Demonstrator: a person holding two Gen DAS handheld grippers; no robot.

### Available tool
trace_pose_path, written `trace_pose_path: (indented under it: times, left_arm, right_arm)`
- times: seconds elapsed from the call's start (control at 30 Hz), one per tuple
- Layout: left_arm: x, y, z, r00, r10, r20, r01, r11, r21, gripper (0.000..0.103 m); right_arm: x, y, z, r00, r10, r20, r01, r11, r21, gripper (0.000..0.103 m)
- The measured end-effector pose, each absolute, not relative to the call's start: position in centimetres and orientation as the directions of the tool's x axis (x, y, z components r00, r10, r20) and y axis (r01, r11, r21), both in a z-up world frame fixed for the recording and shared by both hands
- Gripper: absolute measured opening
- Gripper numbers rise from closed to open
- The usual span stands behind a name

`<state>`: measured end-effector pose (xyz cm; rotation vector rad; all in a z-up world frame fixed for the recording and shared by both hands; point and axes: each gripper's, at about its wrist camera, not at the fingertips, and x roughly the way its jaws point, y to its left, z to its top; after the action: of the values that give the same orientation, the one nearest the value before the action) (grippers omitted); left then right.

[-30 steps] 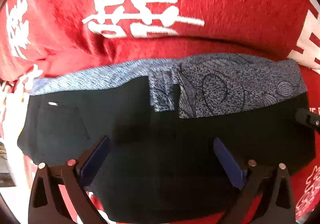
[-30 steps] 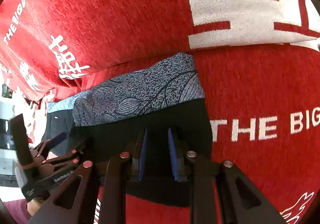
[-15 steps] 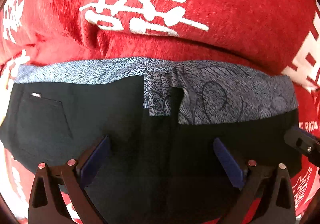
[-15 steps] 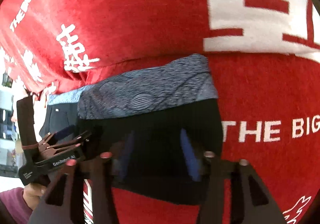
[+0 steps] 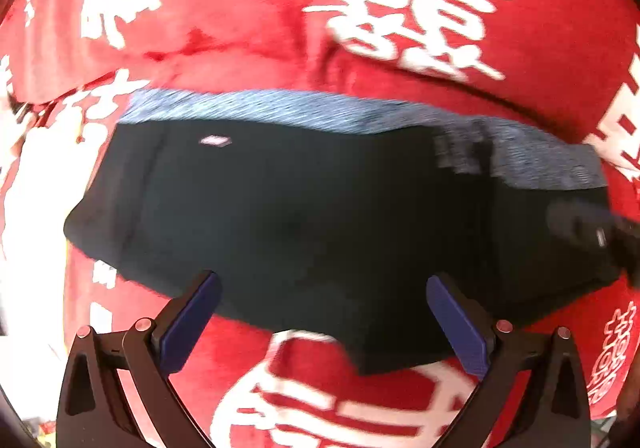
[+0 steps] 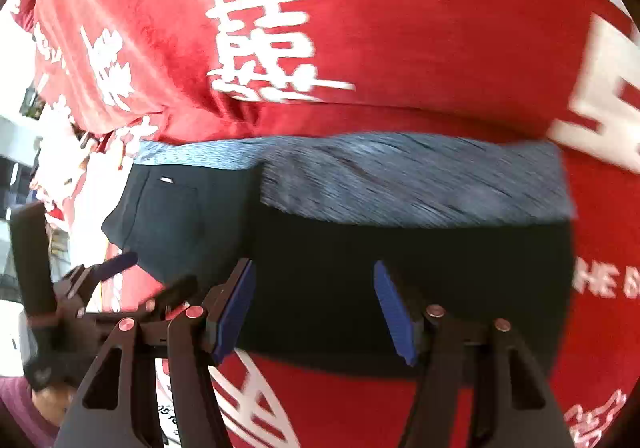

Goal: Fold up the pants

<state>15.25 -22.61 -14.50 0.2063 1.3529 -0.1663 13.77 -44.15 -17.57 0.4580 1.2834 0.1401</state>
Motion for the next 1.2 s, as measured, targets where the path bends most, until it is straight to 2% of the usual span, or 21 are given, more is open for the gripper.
trace_pose_path:
  times: [0.1,0.13,0.17,0.23,0.3,0.4,0.53,0.63,0.73,1.03,1.2]
  left_arm:
    - [15.6,-20.2,-15.0,0.206,0.015,-0.978,0.211,0.976,0.059,0.103]
    - [15.4,-19.6,-15.1,0.205,0.019,-0.979,0.203,0.977,0.061,0.103]
    - [15.2,-18.9,-15.3,0.202,0.022,-0.979,0.195,0.979,0.062,0.103]
    - [14.7,-18.0,-15.1,0.197,0.023,-0.98,0.18,0.982,0.059,0.103]
    - [14.2,-17.1,-15.1,0.187,0.021,-0.982,0.168,0.984,0.053,0.103]
    - [14.3,-16.0,-15.4,0.172,0.012,-0.985,0.153,0.987,0.039,0.103]
    - [13.9,-15.2,-14.9,0.18,0.011,-0.984,0.144,0.989,0.038,0.103]
    - [13.9,-14.6,-15.3,0.155,0.013,-0.988,0.131,0.991,0.034,0.103]
    - [13.9,-13.8,-15.2,0.158,0.011,-0.987,0.117,0.993,0.03,0.103]
    - [14.1,-12.1,-15.1,0.148,0.001,-0.989,0.101,0.995,0.016,0.103]
    - [14.3,-11.6,-15.1,0.14,-0.01,-0.99,0.101,0.995,0.004,0.103]
  right_arm:
    - [16.4,-42.6,-18.9,0.293,0.319,-0.901,0.152,0.915,0.373,0.061]
    - [17.1,-42.4,-19.6,0.29,0.315,-0.904,0.162,0.914,0.371,0.048]
    - [17.7,-42.1,-20.4,0.276,0.321,-0.906,0.179,0.909,0.377,0.039]
    - [18.0,-40.7,-21.7,0.221,0.313,-0.924,0.179,0.918,0.354,0.04]
    - [17.6,-38.5,-20.8,0.206,0.259,-0.944,0.062,0.959,0.277,0.042]
    - [15.9,-36.7,-19.8,0.158,0.351,-0.923,-0.009,0.935,0.354,0.042]
    - [12.9,-36.6,-18.2,0.176,0.362,-0.915,0.059,0.924,0.377,0.043]
    - [10.9,-37.2,-17.5,0.183,0.356,-0.916,0.119,0.917,0.38,0.048]
    - [9.7,-37.1,-17.1,0.166,0.33,-0.929,0.122,0.928,0.351,0.058]
    - [8.3,-35.8,-17.1,0.124,0.296,-0.947,0.136,0.941,0.312,0.069]
    - [8.2,-34.5,-17.4,0.112,0.293,-0.95,0.131,0.943,0.306,0.071]
